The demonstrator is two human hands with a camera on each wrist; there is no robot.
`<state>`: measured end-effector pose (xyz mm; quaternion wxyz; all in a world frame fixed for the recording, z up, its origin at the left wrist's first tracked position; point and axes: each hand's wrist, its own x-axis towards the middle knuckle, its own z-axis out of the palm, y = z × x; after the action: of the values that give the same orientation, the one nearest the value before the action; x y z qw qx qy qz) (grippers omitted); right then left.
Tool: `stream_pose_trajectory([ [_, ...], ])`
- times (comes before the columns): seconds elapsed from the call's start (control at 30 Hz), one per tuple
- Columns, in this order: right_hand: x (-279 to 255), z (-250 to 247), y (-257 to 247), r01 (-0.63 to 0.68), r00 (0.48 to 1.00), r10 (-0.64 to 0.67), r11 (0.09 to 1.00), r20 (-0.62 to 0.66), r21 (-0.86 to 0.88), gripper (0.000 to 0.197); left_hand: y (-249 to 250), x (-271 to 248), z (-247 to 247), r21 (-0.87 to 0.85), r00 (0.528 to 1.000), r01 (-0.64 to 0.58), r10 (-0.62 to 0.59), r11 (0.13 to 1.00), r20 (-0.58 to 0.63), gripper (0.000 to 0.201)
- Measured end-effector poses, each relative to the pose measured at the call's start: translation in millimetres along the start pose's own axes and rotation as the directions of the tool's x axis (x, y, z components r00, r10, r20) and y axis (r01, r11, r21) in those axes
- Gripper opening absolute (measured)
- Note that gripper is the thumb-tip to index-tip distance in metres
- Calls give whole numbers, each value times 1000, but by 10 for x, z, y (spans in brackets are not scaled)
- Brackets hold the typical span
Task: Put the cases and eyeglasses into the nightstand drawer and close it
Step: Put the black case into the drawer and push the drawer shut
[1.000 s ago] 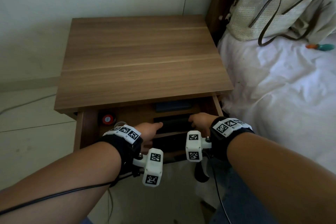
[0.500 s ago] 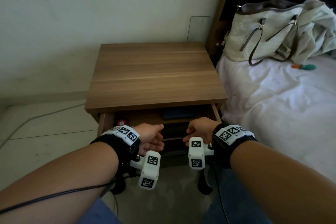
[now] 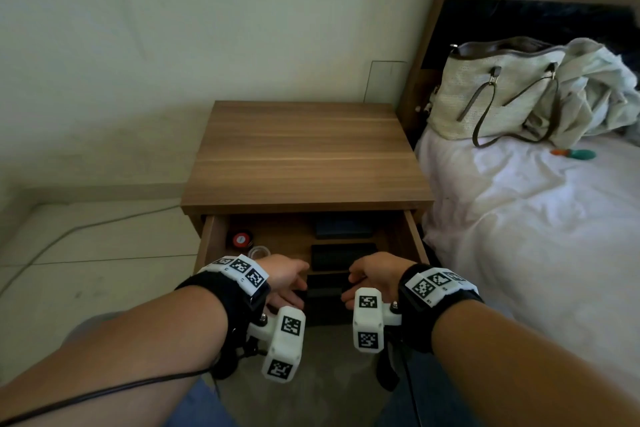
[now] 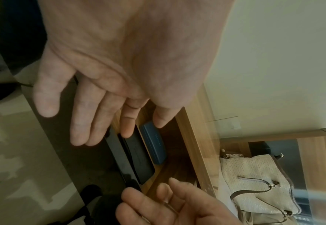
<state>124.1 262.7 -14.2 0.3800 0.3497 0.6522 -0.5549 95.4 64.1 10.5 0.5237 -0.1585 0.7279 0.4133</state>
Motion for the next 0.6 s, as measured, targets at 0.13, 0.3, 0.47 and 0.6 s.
stream_pose_trajectory([
  [0.13, -63, 41, 34, 0, 1000, 0, 1000, 1, 7, 26, -30, 2, 23, -6, 1000, -18, 18, 1000, -15, 42],
  [0.3, -162, 72, 24, 2, 1000, -2, 1000, 11, 31, 26, -34, 6, 31, -50, 999, -32, 31, 998, -18, 43],
  [0.47, -211, 113, -37, 6, 1000, -6, 1000, -6, 26, 28, -27, 37, 25, -95, 997, -67, 62, 993, -48, 51],
  [0.6, -213, 146, -84, 37, 999, -37, 999, -38, 10, 43, -11, 23, 16, -121, 994, -95, 87, 988, -66, 56],
])
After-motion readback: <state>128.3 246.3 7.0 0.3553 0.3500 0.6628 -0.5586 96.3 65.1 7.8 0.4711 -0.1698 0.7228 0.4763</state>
